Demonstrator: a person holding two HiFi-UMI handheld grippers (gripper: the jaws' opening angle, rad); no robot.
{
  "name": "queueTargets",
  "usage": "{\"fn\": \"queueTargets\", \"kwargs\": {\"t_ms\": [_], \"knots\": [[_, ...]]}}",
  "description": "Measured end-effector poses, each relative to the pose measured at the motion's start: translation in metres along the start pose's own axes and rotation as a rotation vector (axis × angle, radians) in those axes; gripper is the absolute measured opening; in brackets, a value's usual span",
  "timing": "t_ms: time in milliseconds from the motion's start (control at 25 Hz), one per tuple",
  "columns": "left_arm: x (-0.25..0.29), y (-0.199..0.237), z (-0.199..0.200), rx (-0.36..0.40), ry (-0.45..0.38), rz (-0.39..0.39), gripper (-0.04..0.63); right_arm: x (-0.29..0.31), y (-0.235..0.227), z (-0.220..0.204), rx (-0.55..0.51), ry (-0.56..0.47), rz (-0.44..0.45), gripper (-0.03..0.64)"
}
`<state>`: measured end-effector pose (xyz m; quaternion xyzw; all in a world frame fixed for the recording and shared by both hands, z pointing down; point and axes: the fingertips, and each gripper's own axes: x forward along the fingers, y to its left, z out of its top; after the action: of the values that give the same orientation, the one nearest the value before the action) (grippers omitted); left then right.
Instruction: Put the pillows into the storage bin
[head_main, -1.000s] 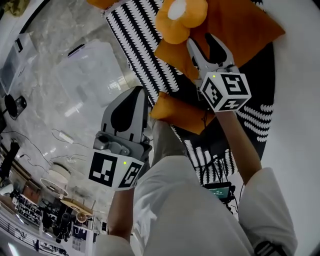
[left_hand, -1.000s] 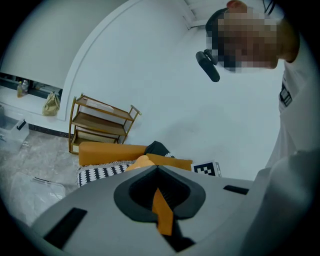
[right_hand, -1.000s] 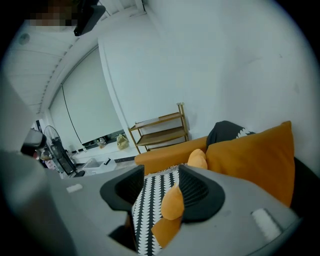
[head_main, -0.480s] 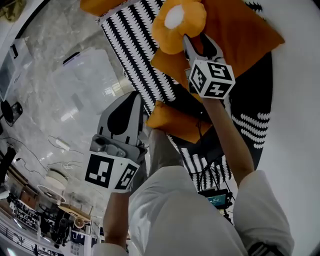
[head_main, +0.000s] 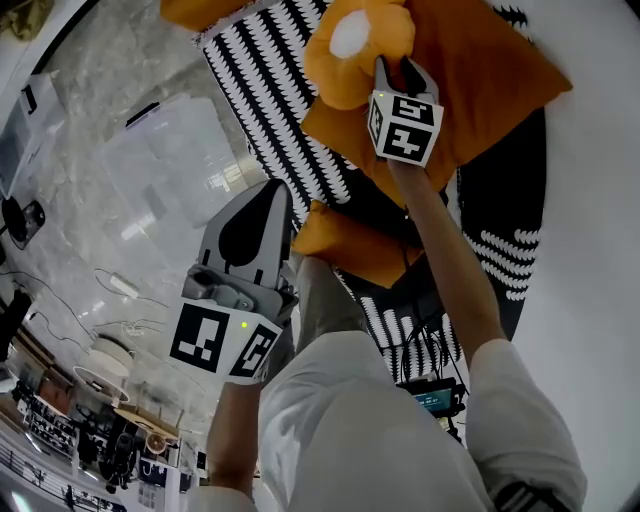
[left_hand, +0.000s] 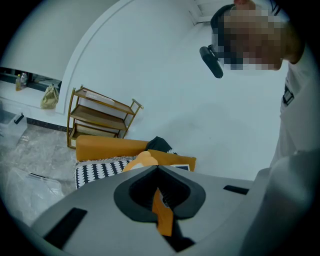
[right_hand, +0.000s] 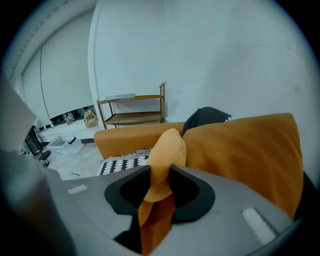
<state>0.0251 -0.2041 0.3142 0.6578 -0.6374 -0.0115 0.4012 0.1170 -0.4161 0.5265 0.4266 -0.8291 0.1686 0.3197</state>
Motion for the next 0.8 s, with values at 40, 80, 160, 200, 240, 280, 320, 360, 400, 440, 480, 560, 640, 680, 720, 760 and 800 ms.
{"fn": "queueTargets", "kwargs": {"t_ms": [40,80,160,200,240,280,320,360,400,440,480,560,640,680,720,760,800], "knots": [[0.000,-0.001,0.004,0.000,-0.001,-0.001,0.008,0.000,-0.001,0.002,0.001,0.009,0.001,0.112],[0.000,0.001,0.005,0.001,-0.001,-0.002,0.008,0.002,0.000,0.003,0.007,0.016,0.009,0.076],[-0.001,0.010,0.003,0.003,0.000,-0.003,0.008,0.005,0.009,0.000,0.028,0.016,0.049,0.039],[-0.002,0.012,0.000,0.005,0.001,-0.005,0.008,0.005,0.015,-0.003,0.039,0.011,0.074,0.034],[-0.003,0.012,-0.003,0.007,0.001,-0.008,0.008,0.002,0.019,-0.005,0.047,0.006,0.097,0.031],[-0.004,0.010,-0.004,0.011,0.000,-0.011,0.008,-0.001,0.023,-0.006,0.051,0.002,0.116,0.029],[-0.005,0.009,-0.003,0.015,-0.002,-0.015,0.008,-0.004,0.027,-0.005,0.052,-0.003,0.132,0.029],[-0.005,0.008,-0.001,0.019,-0.005,-0.018,0.008,-0.006,0.031,-0.004,0.050,-0.008,0.146,0.029],[-0.006,0.009,0.000,0.022,-0.009,-0.021,0.008,-0.009,0.036,-0.002,0.049,-0.014,0.159,0.028],[-0.007,0.008,0.001,0.025,-0.013,-0.022,0.008,-0.012,0.040,0.000,0.047,-0.021,0.171,0.028],[-0.008,0.007,0.001,0.026,-0.017,-0.024,0.008,-0.018,0.043,0.001,0.048,-0.028,0.181,0.028],[-0.015,0.002,0.002,0.025,-0.025,-0.027,0.008,-0.032,0.047,0.003,0.054,-0.039,0.199,0.026],[-0.025,0.000,0.004,0.026,-0.032,-0.031,0.008,-0.048,0.055,0.006,0.059,-0.046,0.212,0.026],[-0.030,0.000,0.004,0.028,-0.036,-0.031,0.008,-0.055,0.059,0.007,0.058,-0.050,0.218,0.026],[-0.035,0.000,0.003,0.029,-0.040,-0.031,0.008,-0.061,0.063,0.008,0.056,-0.055,0.225,0.026],[-0.040,0.000,0.002,0.030,-0.045,-0.030,0.008,-0.068,0.067,0.009,0.054,-0.061,0.232,0.026],[-0.045,0.000,0.000,0.029,-0.049,-0.029,0.008,-0.074,0.071,0.010,0.052,-0.066,0.240,0.026]]}}
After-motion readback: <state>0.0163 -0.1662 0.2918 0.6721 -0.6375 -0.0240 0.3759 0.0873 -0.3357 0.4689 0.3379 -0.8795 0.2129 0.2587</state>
